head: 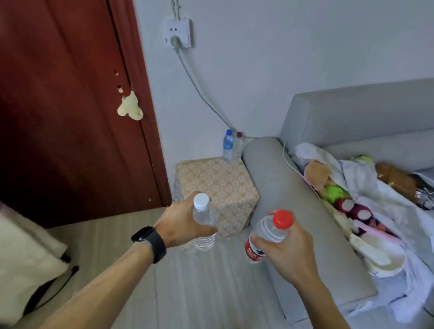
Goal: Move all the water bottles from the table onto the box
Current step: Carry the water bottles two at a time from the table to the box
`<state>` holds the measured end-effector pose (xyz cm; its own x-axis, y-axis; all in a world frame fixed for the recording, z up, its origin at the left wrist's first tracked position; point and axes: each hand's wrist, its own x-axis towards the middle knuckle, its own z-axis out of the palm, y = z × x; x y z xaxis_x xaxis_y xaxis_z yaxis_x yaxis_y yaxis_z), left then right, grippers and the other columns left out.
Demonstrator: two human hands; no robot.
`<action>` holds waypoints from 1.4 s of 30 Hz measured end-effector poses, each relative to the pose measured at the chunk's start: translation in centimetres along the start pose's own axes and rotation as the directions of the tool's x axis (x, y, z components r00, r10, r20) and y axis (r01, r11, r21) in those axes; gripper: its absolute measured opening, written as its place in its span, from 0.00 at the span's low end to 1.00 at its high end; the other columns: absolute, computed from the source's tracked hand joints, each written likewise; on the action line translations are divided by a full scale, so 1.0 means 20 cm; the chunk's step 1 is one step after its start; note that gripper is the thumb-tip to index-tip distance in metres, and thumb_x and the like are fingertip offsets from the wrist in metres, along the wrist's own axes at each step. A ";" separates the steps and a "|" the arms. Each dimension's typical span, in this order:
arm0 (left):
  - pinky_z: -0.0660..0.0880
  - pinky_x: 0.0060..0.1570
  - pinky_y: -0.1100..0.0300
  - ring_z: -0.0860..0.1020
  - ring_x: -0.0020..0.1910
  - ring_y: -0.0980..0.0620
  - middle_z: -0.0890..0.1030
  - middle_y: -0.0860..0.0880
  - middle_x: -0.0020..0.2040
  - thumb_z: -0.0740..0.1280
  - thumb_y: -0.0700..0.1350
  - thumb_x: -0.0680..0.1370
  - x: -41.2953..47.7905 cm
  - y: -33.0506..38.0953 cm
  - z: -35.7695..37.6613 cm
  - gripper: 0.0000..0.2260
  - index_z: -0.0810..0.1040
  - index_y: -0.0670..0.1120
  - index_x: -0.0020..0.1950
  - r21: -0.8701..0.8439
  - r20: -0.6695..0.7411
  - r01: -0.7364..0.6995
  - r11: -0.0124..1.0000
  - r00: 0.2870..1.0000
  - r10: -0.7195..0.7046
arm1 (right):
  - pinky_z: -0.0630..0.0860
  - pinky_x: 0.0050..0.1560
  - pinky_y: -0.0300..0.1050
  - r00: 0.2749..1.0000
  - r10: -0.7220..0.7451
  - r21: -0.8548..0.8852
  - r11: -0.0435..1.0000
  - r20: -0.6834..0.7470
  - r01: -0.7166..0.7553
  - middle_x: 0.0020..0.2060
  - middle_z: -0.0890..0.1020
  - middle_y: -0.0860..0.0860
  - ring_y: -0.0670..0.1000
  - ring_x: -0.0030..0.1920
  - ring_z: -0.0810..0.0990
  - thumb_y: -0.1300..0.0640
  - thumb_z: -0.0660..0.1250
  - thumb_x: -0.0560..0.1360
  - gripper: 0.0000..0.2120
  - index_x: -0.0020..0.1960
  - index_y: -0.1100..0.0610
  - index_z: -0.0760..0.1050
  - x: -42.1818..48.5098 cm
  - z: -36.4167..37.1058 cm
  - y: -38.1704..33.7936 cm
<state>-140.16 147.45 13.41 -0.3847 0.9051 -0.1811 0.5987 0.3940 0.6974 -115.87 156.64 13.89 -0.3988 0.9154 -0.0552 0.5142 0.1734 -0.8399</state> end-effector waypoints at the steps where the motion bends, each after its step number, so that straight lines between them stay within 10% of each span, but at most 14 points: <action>1: 0.80 0.52 0.55 0.80 0.49 0.58 0.81 0.59 0.49 0.77 0.60 0.65 0.08 0.02 0.01 0.27 0.72 0.59 0.60 -0.005 -0.014 0.007 1.000 1.000 -0.007 | 0.80 0.52 0.48 1.000 0.006 -0.003 1.000 0.014 -0.006 0.45 0.83 0.42 0.44 0.47 0.82 0.51 0.80 0.63 0.24 0.55 0.46 0.75 0.09 -0.02 0.01; 15: 0.78 0.47 0.57 0.80 0.47 0.55 0.81 0.58 0.48 0.77 0.61 0.64 1.25 -0.10 0.20 0.27 0.72 0.56 0.58 -0.127 -0.001 0.181 0.975 0.983 -0.183 | 0.78 0.53 0.45 0.976 0.044 -0.106 0.994 0.212 -0.022 0.49 0.83 0.47 0.49 0.49 0.82 0.51 0.80 0.65 0.26 0.60 0.49 0.74 1.42 0.12 0.13; 21: 0.75 0.40 0.62 0.79 0.46 0.53 0.80 0.55 0.48 0.77 0.51 0.67 1.80 -0.21 0.25 0.26 0.69 0.54 0.61 -0.159 0.071 0.252 0.954 0.967 -0.244 | 0.71 0.41 0.23 0.975 0.089 -0.110 0.992 0.203 -0.068 0.43 0.78 0.35 0.28 0.41 0.76 0.55 0.81 0.64 0.28 0.59 0.44 0.72 1.93 0.31 0.21; 33: 0.80 0.47 0.50 0.80 0.47 0.48 0.80 0.52 0.49 0.76 0.54 0.67 2.68 -0.35 0.48 0.25 0.71 0.55 0.61 -0.093 0.124 0.469 0.878 0.881 -0.457 | 0.78 0.54 0.41 0.908 0.262 -0.222 0.955 0.328 -0.196 0.52 0.80 0.43 0.42 0.50 0.80 0.49 0.81 0.62 0.26 0.57 0.40 0.76 2.82 0.63 0.59; 42: 0.79 0.43 0.53 0.80 0.45 0.49 0.82 0.52 0.48 0.74 0.51 0.70 3.15 -0.43 0.74 0.29 0.66 0.58 0.67 -0.178 0.059 0.594 0.784 0.802 -0.594 | 0.75 0.56 0.38 0.856 0.281 -0.256 0.949 0.433 -0.182 0.52 0.83 0.41 0.45 0.54 0.81 0.51 0.81 0.66 0.29 0.64 0.45 0.76 3.39 0.86 0.93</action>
<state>-159.17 203.40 -14.17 -0.6232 0.5012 -0.6003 0.1161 0.8184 0.5629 -146.40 215.65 -14.77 -0.5258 0.6751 -0.5175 0.7553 0.0908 -0.6490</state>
